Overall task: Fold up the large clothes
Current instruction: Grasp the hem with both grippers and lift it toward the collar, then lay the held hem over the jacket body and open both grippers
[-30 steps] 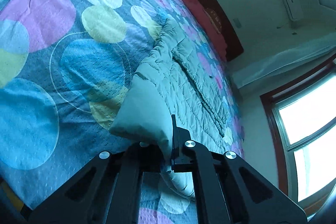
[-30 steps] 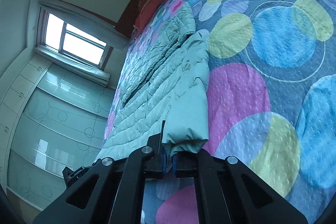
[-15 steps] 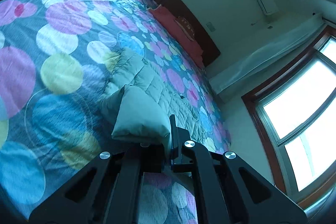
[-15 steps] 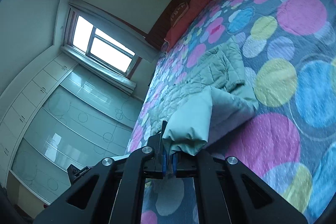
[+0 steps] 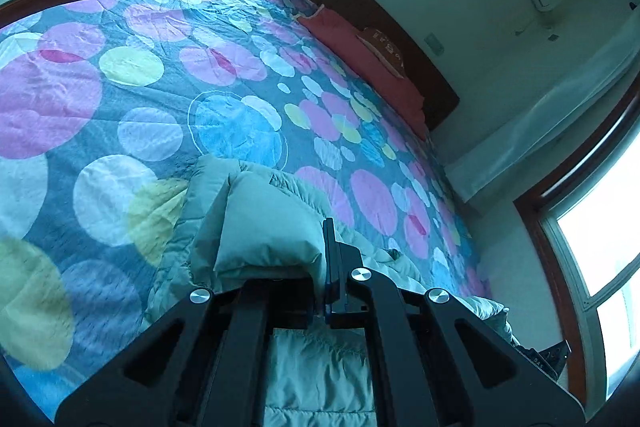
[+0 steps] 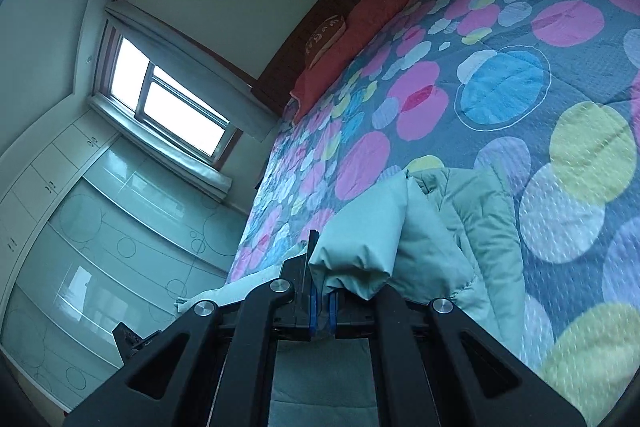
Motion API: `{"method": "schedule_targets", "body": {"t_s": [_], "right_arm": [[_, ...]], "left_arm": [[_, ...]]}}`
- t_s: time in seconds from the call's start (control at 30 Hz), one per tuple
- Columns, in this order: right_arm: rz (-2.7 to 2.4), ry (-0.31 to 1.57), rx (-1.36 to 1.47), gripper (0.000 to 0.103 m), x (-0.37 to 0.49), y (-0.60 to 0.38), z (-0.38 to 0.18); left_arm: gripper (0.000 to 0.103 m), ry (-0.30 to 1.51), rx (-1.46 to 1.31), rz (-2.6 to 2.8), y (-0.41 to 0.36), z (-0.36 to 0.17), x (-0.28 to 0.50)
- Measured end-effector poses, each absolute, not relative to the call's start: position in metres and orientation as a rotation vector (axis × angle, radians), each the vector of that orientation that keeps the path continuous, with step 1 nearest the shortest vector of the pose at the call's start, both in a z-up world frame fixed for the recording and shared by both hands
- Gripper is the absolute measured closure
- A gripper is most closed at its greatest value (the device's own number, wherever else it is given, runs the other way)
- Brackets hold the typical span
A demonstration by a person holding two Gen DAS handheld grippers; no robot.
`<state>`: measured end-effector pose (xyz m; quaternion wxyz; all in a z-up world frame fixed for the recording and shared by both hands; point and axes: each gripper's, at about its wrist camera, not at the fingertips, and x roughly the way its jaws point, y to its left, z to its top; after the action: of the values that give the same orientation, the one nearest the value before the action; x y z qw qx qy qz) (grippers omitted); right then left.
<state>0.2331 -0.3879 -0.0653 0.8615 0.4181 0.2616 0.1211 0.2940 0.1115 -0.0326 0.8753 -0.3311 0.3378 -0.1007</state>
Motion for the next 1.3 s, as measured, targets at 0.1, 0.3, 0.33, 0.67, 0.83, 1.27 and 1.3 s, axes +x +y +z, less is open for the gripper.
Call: {"method": "schedule_targets", "body": {"t_s": [0.1,0.3,0.33,0.67,0.83,1.27,1.3], "right_arm": [[0.225,0.588,0.895,0.100,0.272,-0.393,-0.083],[0.163,0.676,0.880,0.100,0.333,-0.399,-0.118],[0.150,0.690,0.877,0.100,0.339,-0.399,-0.124],[0.116,0.731,0.838,0.075,0.359,-0.401,-0.140],[0.079,0.670,0.781,0.048,0.347,-0.401,-0.118],[0.076,0.845,0.355,0.048,0.373,-0.297,-0.104],[0.072,0.856,0.312,0.048,0.378,-0.289,-0.106]], "left_arm": [[0.101,0.733,-0.663,-0.193,0.104,-0.048,0.333],[0.101,0.806,-0.617,-0.141,0.093,-0.088,0.392],[0.101,0.820,-0.608,-0.134,0.091,-0.094,0.400],[0.072,0.846,-0.564,-0.147,0.082,-0.104,0.432],[0.041,0.779,-0.537,-0.109,0.086,-0.077,0.421],[0.041,0.881,-0.172,-0.055,0.030,-0.094,0.413],[0.041,0.884,-0.154,-0.046,0.027,-0.098,0.417]]}}
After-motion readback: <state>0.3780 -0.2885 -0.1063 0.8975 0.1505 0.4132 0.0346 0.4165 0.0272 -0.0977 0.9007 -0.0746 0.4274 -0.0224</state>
